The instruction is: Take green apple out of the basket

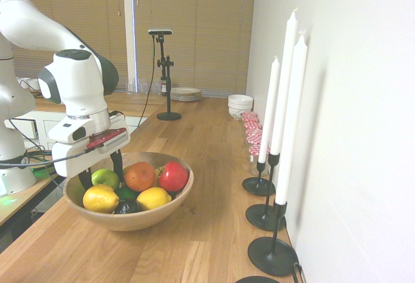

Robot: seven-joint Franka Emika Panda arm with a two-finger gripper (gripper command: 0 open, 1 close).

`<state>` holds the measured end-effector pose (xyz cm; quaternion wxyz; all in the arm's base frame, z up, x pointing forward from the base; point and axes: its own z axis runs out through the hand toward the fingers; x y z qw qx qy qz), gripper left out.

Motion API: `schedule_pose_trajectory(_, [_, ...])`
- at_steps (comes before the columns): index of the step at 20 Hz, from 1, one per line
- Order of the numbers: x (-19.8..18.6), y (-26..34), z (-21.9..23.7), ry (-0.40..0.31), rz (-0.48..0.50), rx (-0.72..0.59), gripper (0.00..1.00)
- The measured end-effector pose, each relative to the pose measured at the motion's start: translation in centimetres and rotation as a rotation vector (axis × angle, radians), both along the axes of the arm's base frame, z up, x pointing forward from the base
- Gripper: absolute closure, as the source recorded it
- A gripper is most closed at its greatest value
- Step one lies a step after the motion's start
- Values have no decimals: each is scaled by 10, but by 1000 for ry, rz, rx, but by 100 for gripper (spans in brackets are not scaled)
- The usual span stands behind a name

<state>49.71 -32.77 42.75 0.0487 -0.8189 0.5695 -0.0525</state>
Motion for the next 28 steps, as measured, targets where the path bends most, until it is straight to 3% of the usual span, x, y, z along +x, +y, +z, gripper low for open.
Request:
schedule_pose_trajectory(6, [9, 58, 97, -88, 77, -50, 100])
schedule_pose_trajectory(11, [38, 161, 132, -109, 165, -94, 100])
schedule_pose_trajectory(18, [79, 291, 94, -50, 267, -106, 100])
schedule_pose_trajectory(28, [105, 348, -4, 32, 347, -111, 100])
